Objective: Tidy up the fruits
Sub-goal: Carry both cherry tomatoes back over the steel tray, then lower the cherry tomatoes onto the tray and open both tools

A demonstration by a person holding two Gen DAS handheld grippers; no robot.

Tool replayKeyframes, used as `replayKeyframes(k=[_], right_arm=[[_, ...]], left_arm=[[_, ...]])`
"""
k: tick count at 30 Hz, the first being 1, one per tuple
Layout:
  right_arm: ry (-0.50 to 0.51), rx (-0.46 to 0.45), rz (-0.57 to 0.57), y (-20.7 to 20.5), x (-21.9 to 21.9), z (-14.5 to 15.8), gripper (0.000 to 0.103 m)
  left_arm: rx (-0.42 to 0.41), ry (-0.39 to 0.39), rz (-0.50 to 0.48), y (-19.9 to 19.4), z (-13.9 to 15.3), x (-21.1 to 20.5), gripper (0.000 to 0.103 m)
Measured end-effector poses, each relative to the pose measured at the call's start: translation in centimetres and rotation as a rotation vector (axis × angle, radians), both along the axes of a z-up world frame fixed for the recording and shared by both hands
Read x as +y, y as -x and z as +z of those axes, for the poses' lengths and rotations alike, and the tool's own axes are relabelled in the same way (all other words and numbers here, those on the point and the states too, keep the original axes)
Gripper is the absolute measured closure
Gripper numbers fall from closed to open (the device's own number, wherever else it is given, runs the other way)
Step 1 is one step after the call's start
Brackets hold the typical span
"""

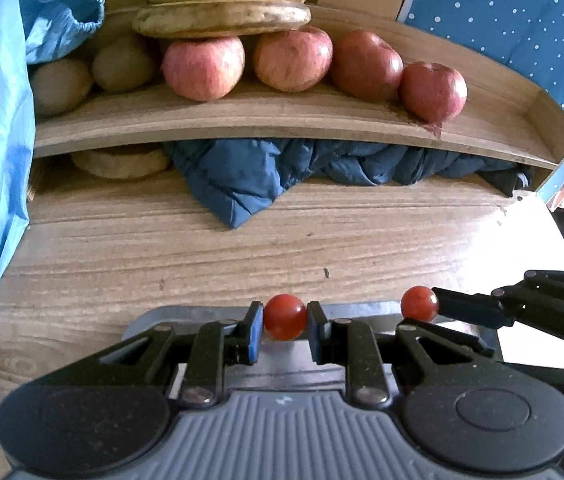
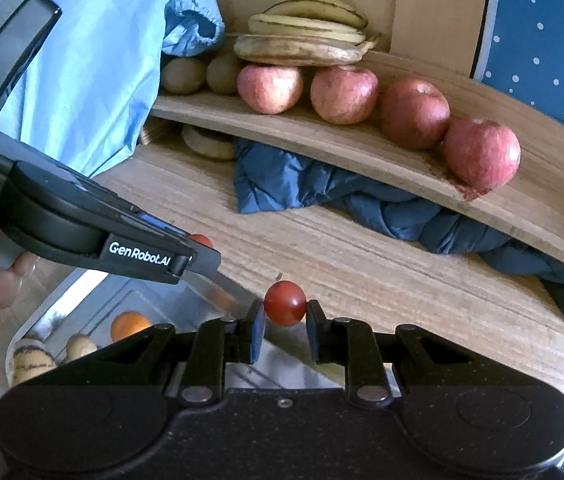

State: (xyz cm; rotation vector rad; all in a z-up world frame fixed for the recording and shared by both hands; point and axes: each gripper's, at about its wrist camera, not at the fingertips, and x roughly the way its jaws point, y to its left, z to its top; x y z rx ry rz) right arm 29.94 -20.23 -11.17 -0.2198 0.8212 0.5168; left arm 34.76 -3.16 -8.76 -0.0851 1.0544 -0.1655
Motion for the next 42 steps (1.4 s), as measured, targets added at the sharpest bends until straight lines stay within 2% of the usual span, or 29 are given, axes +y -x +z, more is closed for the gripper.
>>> replayKeyframes(k=[27,35,39,42], right_arm=[[0.024,0.076,-0.052,1.5,-1.0,-1.6,0.079],[0.020,0.068,-0.071,1.8,-1.4,-1.3,0.069],[0.017,0.056,-0.084,2.2,-1.7,-1.0,0.066],[0.014,0.042,-0.095,2.6,-2.1,-0.7,0.064]], left_arm=[[0.084,-0.026,-0.064,0.6,-0.9,-1.3,0.078],[0.075,-0.034,-0.056,1.0,-0.7,-1.2,0.076],[0.062,-0.035,-0.043,1.2,-0.4,-1.0,0.069],[0.043,-0.038,-0.025,1.6,0.2,-0.9,0.059]])
